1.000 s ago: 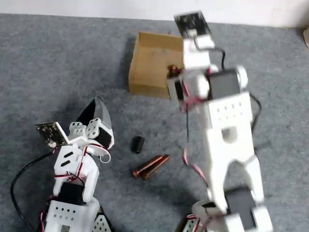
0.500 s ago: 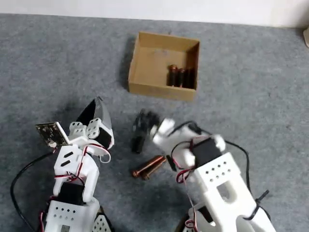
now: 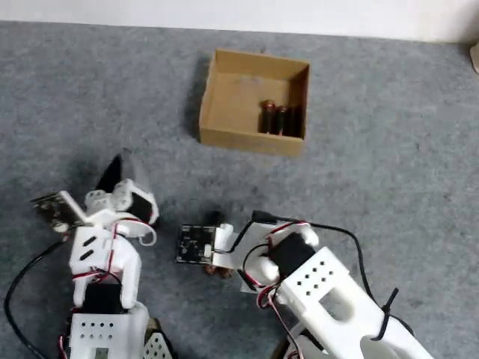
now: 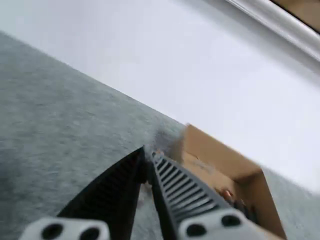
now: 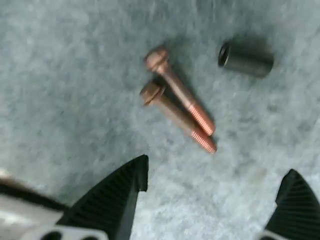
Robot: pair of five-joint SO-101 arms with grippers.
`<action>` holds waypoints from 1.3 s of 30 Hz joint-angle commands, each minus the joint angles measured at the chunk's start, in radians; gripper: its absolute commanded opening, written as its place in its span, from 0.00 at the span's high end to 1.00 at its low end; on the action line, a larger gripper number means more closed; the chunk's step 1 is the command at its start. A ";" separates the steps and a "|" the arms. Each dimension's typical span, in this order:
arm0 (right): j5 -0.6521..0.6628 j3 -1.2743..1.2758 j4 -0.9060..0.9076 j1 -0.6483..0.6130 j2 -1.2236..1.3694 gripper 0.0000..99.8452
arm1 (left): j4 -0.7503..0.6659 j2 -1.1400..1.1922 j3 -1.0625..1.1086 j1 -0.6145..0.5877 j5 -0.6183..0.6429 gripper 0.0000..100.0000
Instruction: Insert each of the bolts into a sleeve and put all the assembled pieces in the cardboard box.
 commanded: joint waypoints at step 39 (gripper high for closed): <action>-1.392 -0.179 -0.802 -0.019 0.800 0.63 | -0.017 0.005 -0.073 -0.071 0.040 0.99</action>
